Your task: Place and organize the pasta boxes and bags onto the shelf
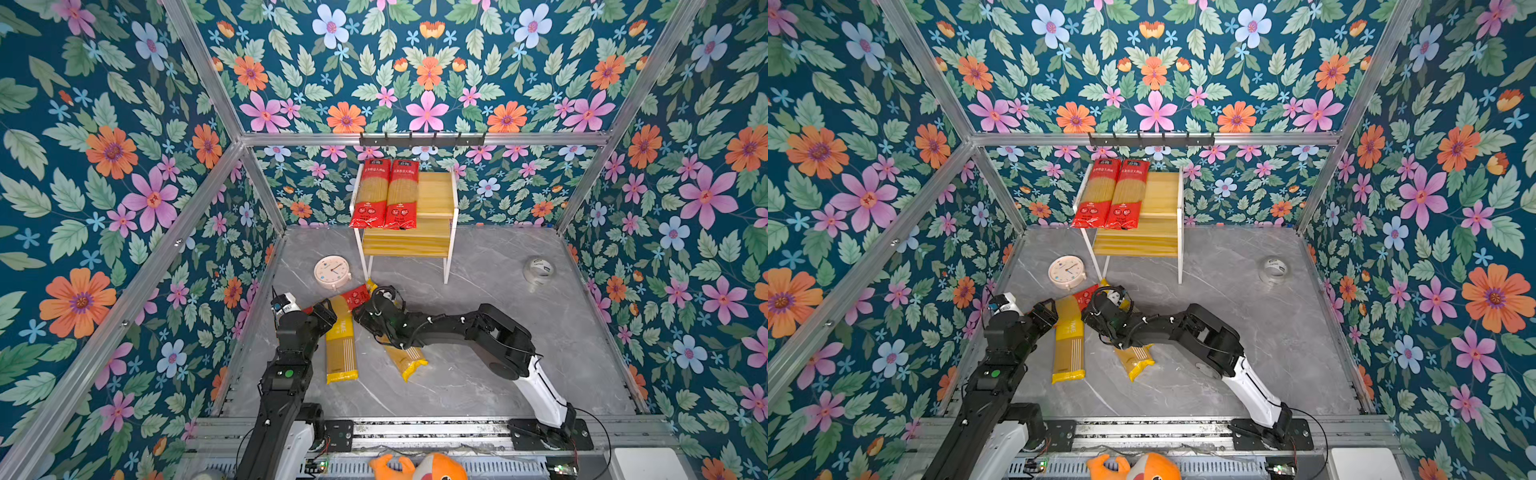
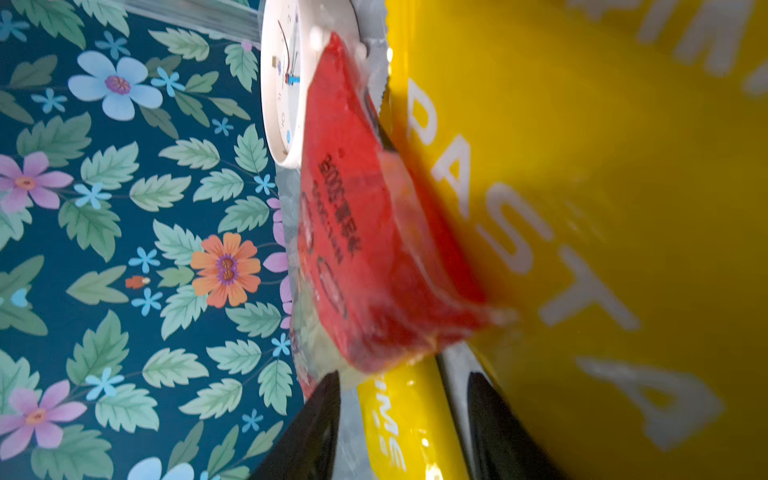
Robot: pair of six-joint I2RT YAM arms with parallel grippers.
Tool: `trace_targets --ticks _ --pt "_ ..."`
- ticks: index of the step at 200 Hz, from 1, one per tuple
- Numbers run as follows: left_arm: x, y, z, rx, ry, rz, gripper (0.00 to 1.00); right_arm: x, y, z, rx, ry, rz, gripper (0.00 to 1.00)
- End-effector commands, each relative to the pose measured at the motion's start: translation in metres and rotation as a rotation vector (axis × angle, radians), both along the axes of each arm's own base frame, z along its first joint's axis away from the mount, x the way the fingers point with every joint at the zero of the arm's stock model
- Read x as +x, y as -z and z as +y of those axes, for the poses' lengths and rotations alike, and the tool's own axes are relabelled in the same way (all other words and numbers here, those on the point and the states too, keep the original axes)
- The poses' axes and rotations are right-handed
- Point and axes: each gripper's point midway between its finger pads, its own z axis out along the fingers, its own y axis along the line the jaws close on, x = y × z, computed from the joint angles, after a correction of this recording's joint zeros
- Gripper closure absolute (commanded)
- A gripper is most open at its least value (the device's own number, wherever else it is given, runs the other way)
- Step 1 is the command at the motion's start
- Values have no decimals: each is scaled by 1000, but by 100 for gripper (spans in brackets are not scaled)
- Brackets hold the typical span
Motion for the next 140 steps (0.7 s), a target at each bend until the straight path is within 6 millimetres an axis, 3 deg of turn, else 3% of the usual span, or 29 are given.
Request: trace_targets --ticks 1,33,49,75,116,140 --pt "-2 5 -6 -6 40 15 27 12 1 0 30 101 31 50" --pt "-3 10 -8 -26 46 21 27 24 4 0 38 156 0 52" --pt "-2 9 -10 -30 54 21 27 29 9 1 55 166 -3 57" --pt "-1 6 -11 -32 59 16 27 33 -1 4 55 148 -81 66" --pt "1 3 -14 -49 72 18 28 28 -54 12 154 78 -225 89" --pt "3 -6 -18 -66 88 -4 29 17 -86 -1 170 72 -287 98"
